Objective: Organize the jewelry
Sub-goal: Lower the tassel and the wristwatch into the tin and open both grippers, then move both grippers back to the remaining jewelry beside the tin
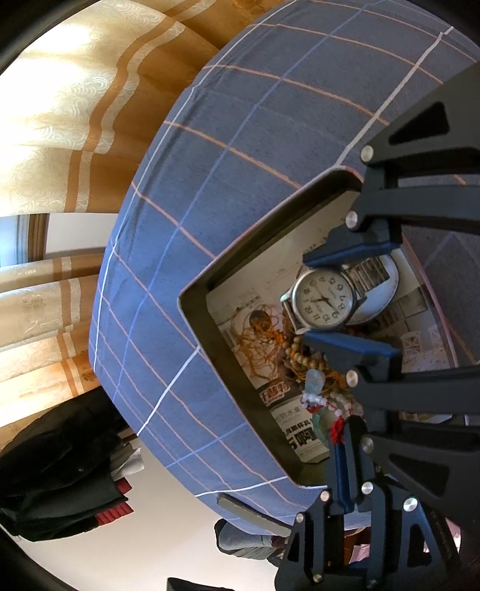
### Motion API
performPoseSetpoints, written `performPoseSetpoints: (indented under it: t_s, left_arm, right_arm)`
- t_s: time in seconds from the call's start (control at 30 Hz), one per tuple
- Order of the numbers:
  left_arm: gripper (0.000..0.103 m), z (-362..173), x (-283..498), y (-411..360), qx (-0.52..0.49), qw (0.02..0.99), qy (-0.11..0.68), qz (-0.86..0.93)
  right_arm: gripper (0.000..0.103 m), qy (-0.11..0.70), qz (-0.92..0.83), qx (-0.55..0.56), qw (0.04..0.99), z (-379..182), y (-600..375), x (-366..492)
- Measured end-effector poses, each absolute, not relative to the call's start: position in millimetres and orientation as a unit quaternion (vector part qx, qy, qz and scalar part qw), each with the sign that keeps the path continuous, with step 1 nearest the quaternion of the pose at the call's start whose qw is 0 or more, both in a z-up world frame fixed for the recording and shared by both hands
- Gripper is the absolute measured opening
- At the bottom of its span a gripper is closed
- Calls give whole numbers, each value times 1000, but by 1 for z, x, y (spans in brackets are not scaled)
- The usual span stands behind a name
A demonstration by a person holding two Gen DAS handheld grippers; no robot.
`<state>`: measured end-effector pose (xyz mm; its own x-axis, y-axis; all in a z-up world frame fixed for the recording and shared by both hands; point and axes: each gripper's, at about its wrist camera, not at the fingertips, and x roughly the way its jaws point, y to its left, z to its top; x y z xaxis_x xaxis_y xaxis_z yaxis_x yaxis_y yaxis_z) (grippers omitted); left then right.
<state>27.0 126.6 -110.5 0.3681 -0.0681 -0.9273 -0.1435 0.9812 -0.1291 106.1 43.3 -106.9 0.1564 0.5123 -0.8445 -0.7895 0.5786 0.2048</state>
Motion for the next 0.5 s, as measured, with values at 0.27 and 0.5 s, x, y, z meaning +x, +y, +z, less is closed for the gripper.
performPoseSetpoints:
  t_s: [0.27,0.5]
  left_arm:
    - [5,-118,24,130,-109,816,567,29]
    - [57,-103,16,140,-131,826,544,65]
  right_arm:
    - [39,483,432,-150,747,-109,44,103]
    - [76,470,417,-145,764,-100,33,94]
